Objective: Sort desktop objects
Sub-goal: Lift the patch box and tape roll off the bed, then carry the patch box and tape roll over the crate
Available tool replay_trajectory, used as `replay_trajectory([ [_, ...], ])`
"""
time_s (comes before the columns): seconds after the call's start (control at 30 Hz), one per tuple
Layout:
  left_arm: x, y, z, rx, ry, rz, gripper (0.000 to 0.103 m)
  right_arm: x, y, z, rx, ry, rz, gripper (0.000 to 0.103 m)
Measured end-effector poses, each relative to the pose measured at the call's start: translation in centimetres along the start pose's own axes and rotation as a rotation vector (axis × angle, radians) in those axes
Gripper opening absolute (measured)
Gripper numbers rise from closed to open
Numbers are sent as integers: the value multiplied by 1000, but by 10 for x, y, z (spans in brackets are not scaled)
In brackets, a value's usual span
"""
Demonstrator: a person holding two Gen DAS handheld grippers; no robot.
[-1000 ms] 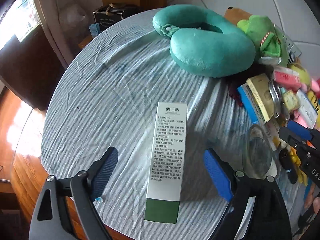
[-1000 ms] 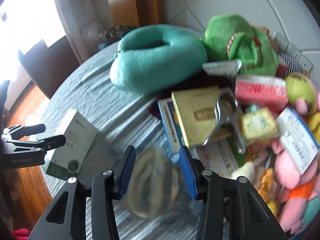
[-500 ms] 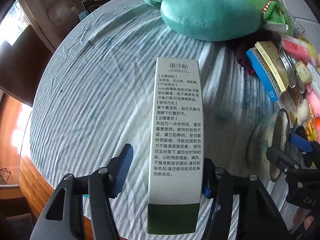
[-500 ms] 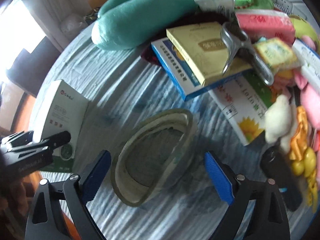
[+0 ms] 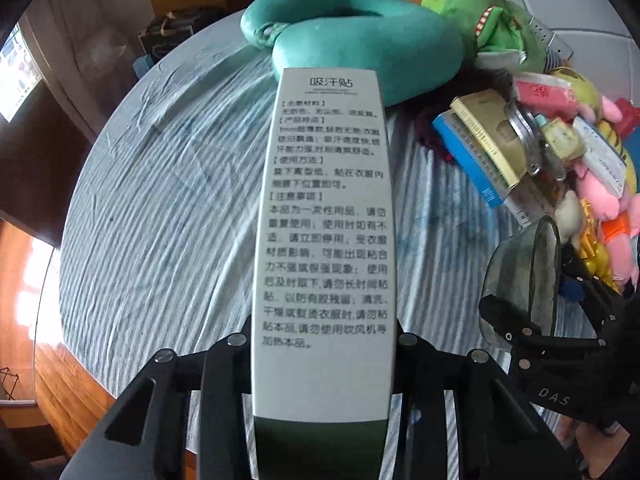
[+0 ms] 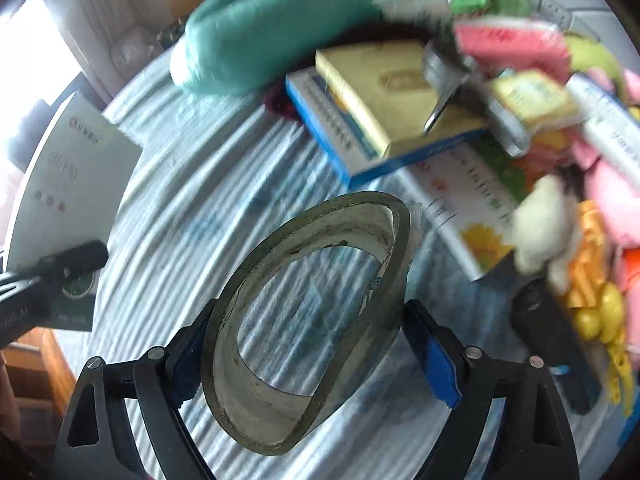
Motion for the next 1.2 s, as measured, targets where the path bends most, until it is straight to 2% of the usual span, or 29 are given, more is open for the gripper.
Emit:
replay_trajectory([
  [0.23, 44, -38, 34, 103, 80, -59, 35, 21, -77, 35, 168, -3, -48, 89],
  [0.5, 130, -79, 65, 196, 218, -170, 35, 59, -168, 57, 313, 10, -193, 89],
  [0.97, 286, -129, 76, 275, 477, -376, 35, 146, -284, 35, 426, 148, -417, 89],
  [1.2, 355, -162, 84, 328, 542, -451, 35, 190, -341, 26, 491, 202, -493, 89],
])
Point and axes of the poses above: each gripper's, at about its wrist camera, not at the fingertips, and y roughly the way its jaws point, x to its right, z to its top, the point moved 6 cm from there along y, roughly the way its jaws point, and after that the axes turned 8 degrees about x, right-handed, at the moved point
